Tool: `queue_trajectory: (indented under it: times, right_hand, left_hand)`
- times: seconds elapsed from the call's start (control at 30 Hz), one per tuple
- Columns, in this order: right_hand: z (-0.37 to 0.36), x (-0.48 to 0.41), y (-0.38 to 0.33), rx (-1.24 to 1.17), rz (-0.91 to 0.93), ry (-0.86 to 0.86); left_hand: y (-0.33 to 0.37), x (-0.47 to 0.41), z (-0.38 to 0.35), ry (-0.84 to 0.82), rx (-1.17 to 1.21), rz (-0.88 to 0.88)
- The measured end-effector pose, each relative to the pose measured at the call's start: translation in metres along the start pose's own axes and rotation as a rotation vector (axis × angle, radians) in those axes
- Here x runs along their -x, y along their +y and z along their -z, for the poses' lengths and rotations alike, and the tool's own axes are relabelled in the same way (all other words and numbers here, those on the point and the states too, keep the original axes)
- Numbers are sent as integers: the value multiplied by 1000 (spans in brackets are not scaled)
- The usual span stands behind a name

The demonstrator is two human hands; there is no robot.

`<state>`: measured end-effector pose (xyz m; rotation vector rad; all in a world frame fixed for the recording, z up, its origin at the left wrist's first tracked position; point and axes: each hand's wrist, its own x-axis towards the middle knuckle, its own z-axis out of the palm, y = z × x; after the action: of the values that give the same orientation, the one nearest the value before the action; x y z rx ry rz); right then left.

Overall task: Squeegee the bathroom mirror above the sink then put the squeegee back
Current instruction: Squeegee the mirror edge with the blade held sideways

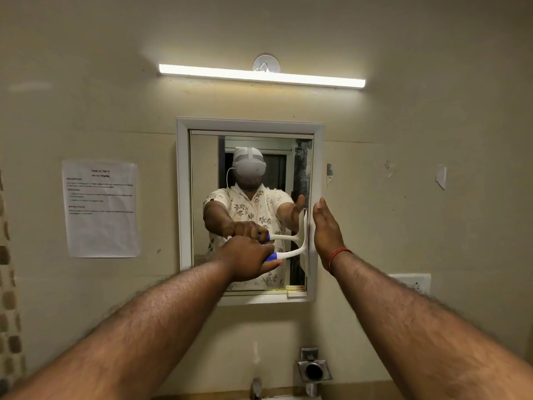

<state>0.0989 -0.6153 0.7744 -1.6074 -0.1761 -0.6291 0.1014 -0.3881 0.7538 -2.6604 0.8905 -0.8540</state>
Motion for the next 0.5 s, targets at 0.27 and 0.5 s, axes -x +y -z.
queue_trajectory:
  times: [0.27, 0.5]
  right_hand:
    - [6, -6, 19, -9, 16, 22]
    - [4, -8, 23, -33, 23, 73]
  left_hand:
    - [-9, -8, 6, -38, -3, -47]
    - [-8, -13, 3, -69, 1, -64]
